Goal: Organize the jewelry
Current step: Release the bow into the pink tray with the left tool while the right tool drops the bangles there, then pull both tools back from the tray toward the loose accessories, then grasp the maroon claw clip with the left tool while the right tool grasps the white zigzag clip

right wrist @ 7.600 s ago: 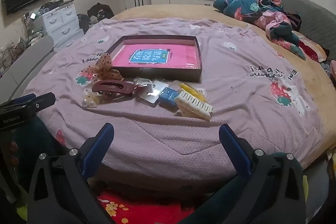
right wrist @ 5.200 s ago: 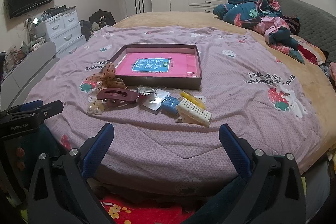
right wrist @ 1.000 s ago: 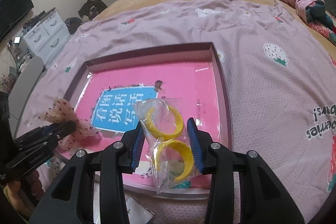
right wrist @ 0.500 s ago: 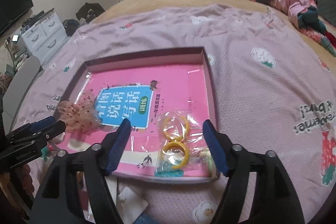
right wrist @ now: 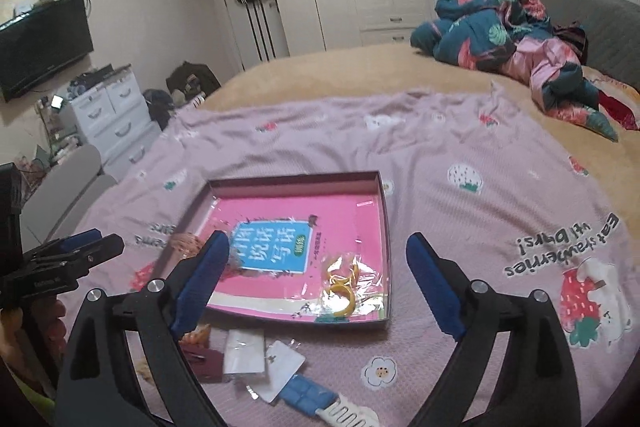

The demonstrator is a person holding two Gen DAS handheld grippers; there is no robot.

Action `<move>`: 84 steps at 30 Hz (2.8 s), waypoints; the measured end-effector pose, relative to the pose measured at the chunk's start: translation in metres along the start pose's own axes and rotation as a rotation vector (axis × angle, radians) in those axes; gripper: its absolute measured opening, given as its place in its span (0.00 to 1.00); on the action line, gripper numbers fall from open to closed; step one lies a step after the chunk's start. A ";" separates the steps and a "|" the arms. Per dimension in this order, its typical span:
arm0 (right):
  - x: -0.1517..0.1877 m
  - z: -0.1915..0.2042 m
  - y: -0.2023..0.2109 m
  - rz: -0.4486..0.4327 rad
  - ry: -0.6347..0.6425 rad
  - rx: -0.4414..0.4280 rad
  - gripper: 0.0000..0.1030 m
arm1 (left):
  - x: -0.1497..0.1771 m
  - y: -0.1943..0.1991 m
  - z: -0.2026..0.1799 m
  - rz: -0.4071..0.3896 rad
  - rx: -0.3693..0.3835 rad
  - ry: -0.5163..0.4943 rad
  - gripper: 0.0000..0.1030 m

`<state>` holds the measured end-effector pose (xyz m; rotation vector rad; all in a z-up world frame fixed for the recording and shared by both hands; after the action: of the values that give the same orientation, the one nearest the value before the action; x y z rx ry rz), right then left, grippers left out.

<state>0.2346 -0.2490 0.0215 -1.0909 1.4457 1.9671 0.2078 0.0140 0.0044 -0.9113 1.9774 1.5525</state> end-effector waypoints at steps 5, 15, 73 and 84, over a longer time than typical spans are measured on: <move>-0.001 0.006 0.023 -0.027 0.013 -0.010 0.87 | 0.000 0.024 -0.006 -0.036 0.015 -0.007 0.89; 0.015 0.014 0.054 -0.025 0.044 -0.025 0.87 | 0.014 0.046 -0.008 -0.043 0.016 -0.015 0.89; 0.157 -0.011 -0.032 0.420 0.268 0.066 0.86 | 0.126 -0.060 -0.059 0.279 -0.006 -0.617 0.48; 0.158 -0.020 -0.048 0.469 0.183 -0.011 0.80 | 0.134 -0.068 -0.069 0.321 0.043 -0.740 0.44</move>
<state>0.1859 -0.2645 -0.1365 -1.0261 1.9332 2.2300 0.1710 -0.0912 -0.1175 0.0397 1.6305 1.6766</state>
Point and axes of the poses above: each gripper's, at about its wrist camera, not at the fingertips, and y roughly against the way its jaws point, z to its left, x to its underside, the point moved 5 cm from there along -y, roughly the way its jaws point, and after that the axes turned 6 degrees about y, right-handed, at the moved point
